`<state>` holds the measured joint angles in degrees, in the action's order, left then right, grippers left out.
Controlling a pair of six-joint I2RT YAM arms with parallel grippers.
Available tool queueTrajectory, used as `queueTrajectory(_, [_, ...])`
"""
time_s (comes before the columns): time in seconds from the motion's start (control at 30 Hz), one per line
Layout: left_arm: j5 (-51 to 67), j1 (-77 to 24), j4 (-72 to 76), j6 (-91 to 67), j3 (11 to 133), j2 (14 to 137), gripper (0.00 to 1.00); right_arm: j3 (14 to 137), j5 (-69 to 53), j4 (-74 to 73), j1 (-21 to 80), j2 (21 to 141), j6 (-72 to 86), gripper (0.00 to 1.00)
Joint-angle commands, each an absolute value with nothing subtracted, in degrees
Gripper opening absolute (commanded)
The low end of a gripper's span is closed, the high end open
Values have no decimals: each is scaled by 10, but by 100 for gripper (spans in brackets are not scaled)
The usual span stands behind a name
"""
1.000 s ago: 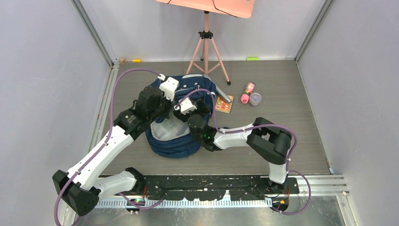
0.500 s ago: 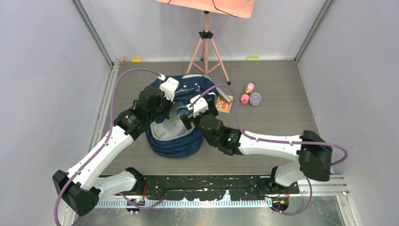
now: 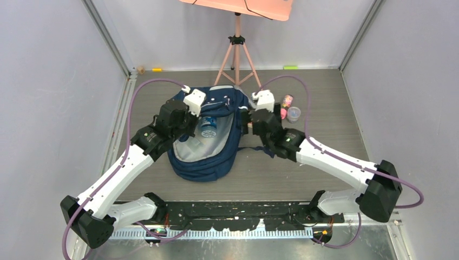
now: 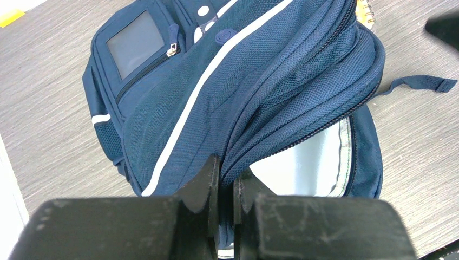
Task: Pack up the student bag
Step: Pick up the stationery from the center of the board.
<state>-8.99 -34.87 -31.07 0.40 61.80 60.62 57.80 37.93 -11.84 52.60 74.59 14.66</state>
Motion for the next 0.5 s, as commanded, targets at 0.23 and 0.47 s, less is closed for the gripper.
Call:
queueTrajectory(0.23, [-65, -354, -232, -23, 656, 582, 0, 627, 239, -283, 215, 782, 286, 100])
queueTrajectory(0.47, [-63, -354, -232, -24, 656, 584, 0, 656, 167, -256, 106, 909, 290, 97])
